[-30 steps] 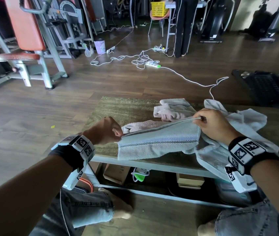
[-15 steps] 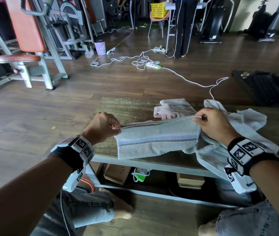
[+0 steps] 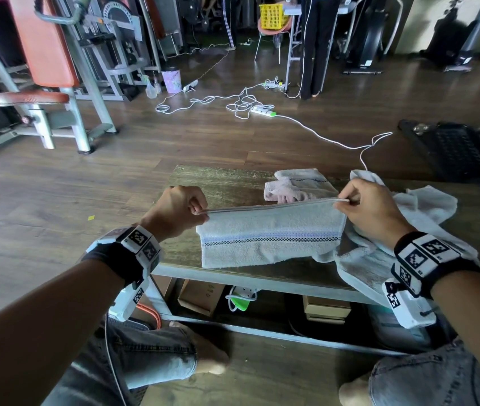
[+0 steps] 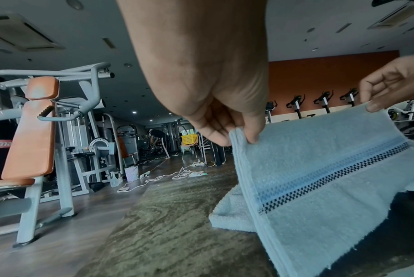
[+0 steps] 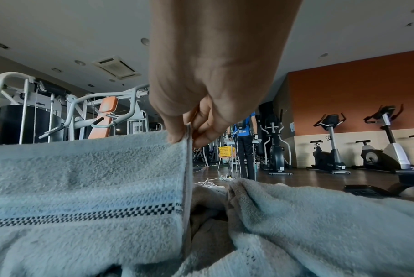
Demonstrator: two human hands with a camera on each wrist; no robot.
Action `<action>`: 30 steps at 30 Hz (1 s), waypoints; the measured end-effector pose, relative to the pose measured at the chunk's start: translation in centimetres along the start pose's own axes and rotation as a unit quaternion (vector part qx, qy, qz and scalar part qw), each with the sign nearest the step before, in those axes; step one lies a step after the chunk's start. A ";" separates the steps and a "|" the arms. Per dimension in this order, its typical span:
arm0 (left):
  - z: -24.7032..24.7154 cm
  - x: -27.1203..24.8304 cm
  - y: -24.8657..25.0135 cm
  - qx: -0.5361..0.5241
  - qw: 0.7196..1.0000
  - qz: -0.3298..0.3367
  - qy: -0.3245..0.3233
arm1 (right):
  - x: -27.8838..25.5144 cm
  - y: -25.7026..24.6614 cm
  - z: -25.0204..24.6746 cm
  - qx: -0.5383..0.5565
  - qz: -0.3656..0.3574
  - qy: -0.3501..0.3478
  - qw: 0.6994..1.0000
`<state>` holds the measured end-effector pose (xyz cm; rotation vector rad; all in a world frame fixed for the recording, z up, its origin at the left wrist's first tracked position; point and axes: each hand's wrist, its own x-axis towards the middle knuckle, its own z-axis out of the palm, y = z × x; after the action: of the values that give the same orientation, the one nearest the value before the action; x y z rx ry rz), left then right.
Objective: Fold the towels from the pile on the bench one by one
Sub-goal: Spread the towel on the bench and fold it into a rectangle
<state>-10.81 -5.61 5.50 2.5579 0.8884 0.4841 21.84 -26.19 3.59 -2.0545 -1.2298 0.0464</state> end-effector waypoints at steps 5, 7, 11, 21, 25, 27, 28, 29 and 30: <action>-1.9 2.4 -0.3 0.065 0.997 0.051 0.003 | 2.1 -1.2 -1.4 -0.024 -0.046 -0.029 0.998; -3.3 4.1 0.0 0.093 0.993 0.066 0.032 | 3.6 -2.2 -2.4 -0.052 -0.071 -0.022 0.996; -6.5 7.2 0.7 0.121 0.986 0.058 0.096 | 6.5 -4.1 -4.2 -0.078 -0.092 0.038 0.992; 0.2 -0.3 -2.2 0.078 0.993 0.051 0.075 | -0.3 0.6 0.5 -0.073 -0.081 -0.084 0.990; 6.5 -4.8 -5.1 0.074 0.995 -0.029 -0.053 | -5.8 3.9 4.8 -0.105 -0.074 -0.168 0.977; 8.0 -5.7 -6.4 0.072 0.994 -0.044 -0.074 | -6.8 4.6 6.0 -0.108 -0.080 -0.167 0.977; 8.4 -5.9 -6.8 0.075 0.993 -0.041 -0.080 | -6.9 4.9 6.2 -0.106 -0.080 -0.165 0.977; 8.6 -6.0 -7.0 0.077 0.993 -0.033 -0.085 | -6.9 5.1 6.4 -0.101 -0.075 -0.162 0.979; 8.6 -6.0 -6.9 0.079 0.993 -0.024 -0.090 | -6.8 5.2 6.5 -0.092 -0.063 -0.163 0.980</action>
<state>-15.03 -6.63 -6.24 2.6627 0.9526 0.1714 19.62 -29.28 -6.49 -2.1827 -1.6157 0.2258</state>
